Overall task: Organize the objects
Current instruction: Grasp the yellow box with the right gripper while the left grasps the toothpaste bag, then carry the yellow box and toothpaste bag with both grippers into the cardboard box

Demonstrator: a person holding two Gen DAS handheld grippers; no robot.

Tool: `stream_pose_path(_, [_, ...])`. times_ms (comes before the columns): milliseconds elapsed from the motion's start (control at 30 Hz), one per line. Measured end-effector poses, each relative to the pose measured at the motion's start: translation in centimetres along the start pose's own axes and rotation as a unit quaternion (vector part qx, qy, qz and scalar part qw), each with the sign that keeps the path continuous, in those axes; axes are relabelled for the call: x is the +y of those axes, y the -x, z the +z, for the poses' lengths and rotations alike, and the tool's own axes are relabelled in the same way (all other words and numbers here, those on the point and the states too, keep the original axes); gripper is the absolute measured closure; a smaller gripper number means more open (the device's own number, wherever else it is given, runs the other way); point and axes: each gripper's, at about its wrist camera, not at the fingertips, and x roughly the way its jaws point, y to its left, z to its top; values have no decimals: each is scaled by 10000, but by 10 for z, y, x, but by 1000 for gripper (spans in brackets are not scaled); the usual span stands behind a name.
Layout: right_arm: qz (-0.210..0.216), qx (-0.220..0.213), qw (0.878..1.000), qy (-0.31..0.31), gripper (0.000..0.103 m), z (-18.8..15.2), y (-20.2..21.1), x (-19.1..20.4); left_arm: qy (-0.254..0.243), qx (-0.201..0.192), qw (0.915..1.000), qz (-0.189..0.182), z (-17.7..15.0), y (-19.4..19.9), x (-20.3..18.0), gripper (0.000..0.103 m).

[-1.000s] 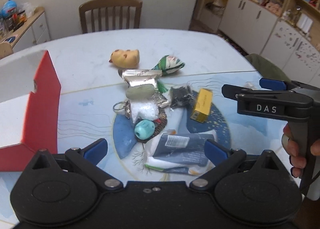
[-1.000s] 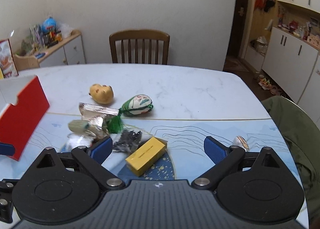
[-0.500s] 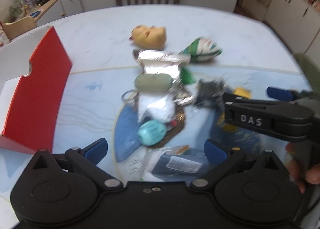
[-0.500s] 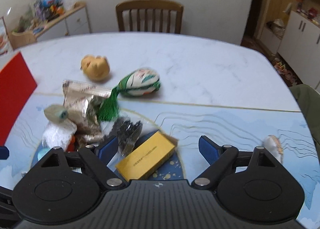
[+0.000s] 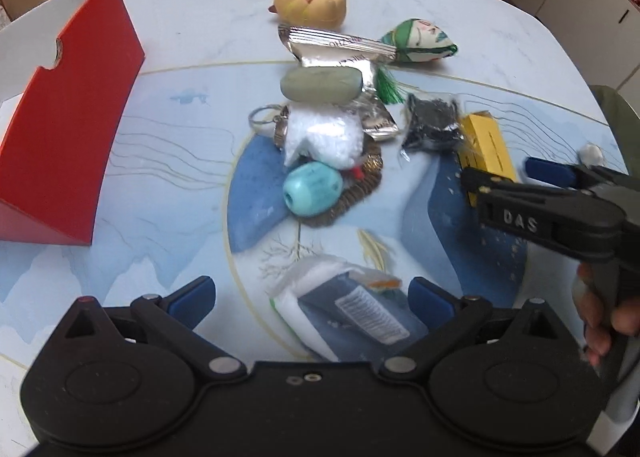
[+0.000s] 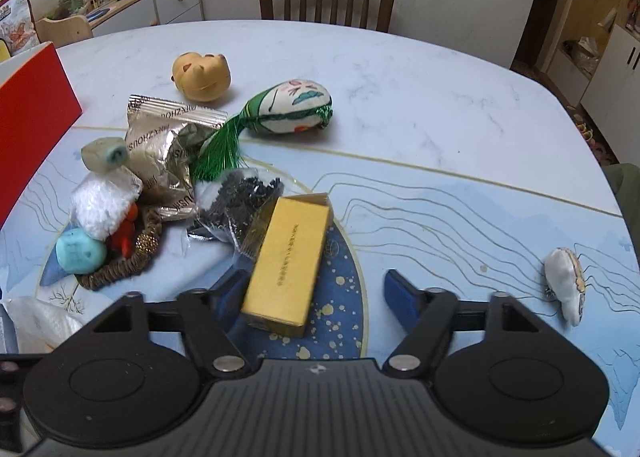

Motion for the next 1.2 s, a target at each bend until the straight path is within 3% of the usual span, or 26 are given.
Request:
stream_pose_path(300, [91,-30,9999,114,58,-3,0,2,-61,601,9974,-399,-18,-17,-4,1])
stream_pose_path(467, [170,-49,9998,98,72,-5,5,2,-90,677,9963,-521,-24,-17,-7,12])
stream_pose_path(600, [254,-25,9997,-44,73,-7,8,-1,-162,679,9959,-567,-25,-14,-8,21])
stream_pose_path(767, [321,-11,9991,-262,74,-12,15,-5,-205,609,9969,-455,-26,-9,-5,49])
stream_pose_path(833, [365,-26,9987,-367,74,-15,20,-7,-136,598,9970,-472,-26,-6,0,55])
stream_pose_path(967, [425,-121,9979,-484,74,-20,38,-6,-7,561,9974,-461,-29,-2,11,61])
stream_pose_path(1200, [544,-378,9967,-473,74,-23,75,7,112,171,9987,-468,-23,23,33,61])
